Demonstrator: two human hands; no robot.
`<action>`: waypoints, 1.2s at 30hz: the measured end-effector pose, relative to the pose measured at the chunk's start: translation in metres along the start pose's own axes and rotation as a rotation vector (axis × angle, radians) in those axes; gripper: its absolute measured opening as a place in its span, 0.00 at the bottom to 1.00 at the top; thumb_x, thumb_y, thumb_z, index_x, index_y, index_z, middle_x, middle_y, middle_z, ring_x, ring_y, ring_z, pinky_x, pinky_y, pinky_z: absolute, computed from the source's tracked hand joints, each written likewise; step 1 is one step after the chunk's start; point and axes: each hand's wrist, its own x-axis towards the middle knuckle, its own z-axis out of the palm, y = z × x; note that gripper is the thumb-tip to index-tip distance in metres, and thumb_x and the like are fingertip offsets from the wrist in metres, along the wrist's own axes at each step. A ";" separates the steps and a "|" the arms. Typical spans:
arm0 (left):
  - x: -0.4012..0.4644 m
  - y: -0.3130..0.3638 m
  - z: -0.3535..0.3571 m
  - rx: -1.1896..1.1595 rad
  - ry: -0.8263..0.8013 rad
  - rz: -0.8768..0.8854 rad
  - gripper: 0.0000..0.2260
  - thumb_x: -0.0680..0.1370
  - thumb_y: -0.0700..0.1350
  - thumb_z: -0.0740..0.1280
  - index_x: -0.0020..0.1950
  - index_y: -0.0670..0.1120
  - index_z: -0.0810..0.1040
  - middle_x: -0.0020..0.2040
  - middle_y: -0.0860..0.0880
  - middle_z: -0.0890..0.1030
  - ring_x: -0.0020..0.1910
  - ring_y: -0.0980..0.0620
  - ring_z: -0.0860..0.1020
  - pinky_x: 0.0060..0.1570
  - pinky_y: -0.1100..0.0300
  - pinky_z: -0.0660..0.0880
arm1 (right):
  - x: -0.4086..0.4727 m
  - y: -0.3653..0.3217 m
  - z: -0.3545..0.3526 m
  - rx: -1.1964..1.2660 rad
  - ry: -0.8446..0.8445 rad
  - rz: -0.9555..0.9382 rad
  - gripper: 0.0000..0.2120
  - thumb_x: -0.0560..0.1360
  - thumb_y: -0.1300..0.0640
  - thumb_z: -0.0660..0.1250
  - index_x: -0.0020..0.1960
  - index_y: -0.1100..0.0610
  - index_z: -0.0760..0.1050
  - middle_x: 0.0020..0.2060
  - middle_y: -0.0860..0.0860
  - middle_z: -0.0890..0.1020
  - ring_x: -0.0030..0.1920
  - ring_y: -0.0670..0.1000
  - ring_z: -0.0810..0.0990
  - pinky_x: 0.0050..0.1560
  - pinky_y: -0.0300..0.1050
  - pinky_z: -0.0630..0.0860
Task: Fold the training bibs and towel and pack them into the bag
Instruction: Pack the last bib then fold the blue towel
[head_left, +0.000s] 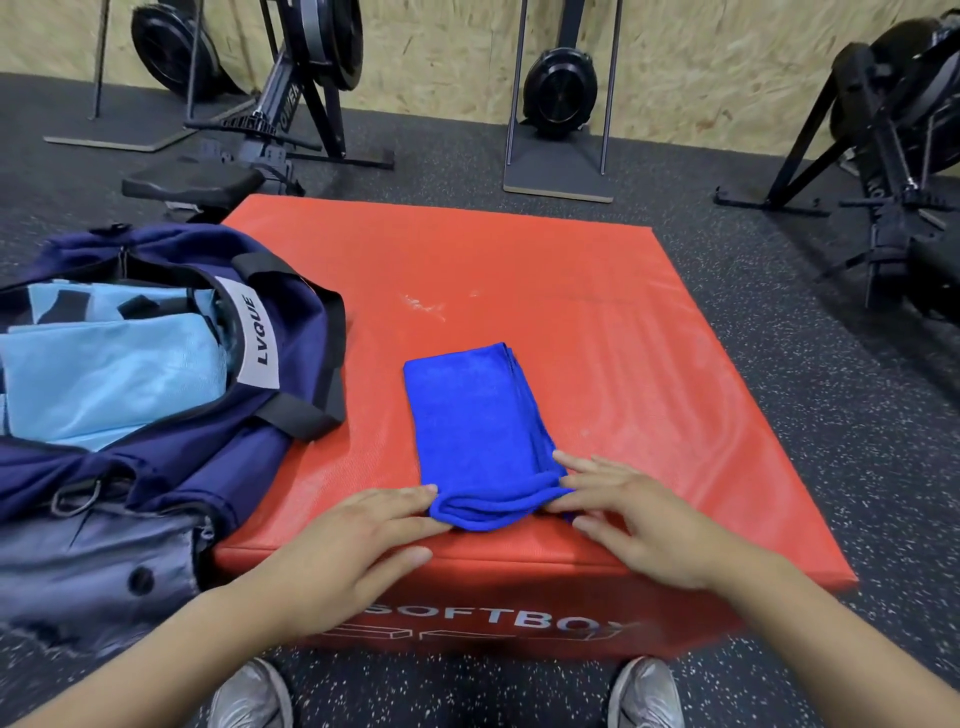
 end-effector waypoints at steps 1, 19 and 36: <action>0.001 0.004 -0.004 -0.071 0.018 -0.022 0.18 0.84 0.60 0.55 0.70 0.59 0.75 0.73 0.64 0.70 0.73 0.65 0.65 0.70 0.59 0.66 | 0.001 -0.005 -0.004 0.061 0.001 0.026 0.13 0.80 0.55 0.66 0.63 0.45 0.80 0.66 0.36 0.77 0.75 0.37 0.61 0.77 0.52 0.59; 0.068 -0.011 0.001 -0.292 0.301 -0.375 0.20 0.74 0.40 0.74 0.63 0.54 0.78 0.59 0.55 0.78 0.59 0.54 0.75 0.65 0.54 0.70 | 0.066 -0.006 -0.004 0.251 0.286 0.466 0.27 0.73 0.64 0.72 0.68 0.47 0.74 0.56 0.48 0.78 0.47 0.44 0.79 0.54 0.41 0.77; 0.060 -0.002 0.022 -0.205 0.267 -0.449 0.20 0.78 0.44 0.71 0.69 0.55 0.77 0.73 0.49 0.69 0.76 0.49 0.62 0.76 0.56 0.55 | 0.052 -0.019 0.029 0.171 0.247 0.426 0.24 0.78 0.61 0.68 0.70 0.42 0.74 0.74 0.49 0.70 0.78 0.51 0.61 0.79 0.47 0.54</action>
